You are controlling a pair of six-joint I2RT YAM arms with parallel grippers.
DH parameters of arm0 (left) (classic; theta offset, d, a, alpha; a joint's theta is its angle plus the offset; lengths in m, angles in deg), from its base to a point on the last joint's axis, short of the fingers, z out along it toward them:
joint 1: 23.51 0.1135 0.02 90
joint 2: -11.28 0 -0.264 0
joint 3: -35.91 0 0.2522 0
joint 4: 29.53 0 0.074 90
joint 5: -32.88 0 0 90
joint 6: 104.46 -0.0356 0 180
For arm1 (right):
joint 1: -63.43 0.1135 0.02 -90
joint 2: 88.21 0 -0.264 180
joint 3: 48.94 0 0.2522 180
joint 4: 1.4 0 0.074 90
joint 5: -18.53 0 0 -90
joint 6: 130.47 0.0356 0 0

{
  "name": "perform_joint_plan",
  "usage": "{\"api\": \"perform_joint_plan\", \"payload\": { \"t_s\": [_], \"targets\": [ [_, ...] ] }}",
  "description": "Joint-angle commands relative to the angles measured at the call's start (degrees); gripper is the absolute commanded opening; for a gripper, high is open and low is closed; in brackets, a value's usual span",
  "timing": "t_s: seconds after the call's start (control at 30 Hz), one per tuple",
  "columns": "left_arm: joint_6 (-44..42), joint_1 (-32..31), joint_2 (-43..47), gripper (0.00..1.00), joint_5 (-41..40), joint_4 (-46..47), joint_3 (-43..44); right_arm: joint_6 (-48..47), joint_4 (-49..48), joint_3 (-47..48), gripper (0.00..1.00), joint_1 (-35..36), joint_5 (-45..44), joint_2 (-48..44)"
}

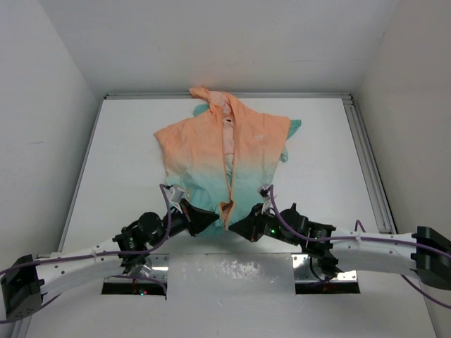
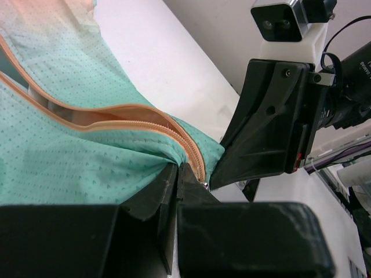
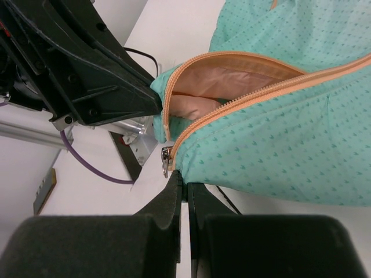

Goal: Zip up the jacket

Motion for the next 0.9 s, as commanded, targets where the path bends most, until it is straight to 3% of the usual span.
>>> {"api": "perform_joint_plan", "payload": {
  "t_s": [0.0,0.87],
  "targets": [
    [0.0,-0.7,-0.2,0.00,-0.6,3.9,-2.1,-1.0,-2.2,2.0,0.00,0.3,-1.5,-1.0],
    [0.4,-1.5,0.5,0.00,0.1,3.2,-2.4,-1.6,-2.4,2.5,0.00,0.3,-2.2,-0.9]
  ]
}}
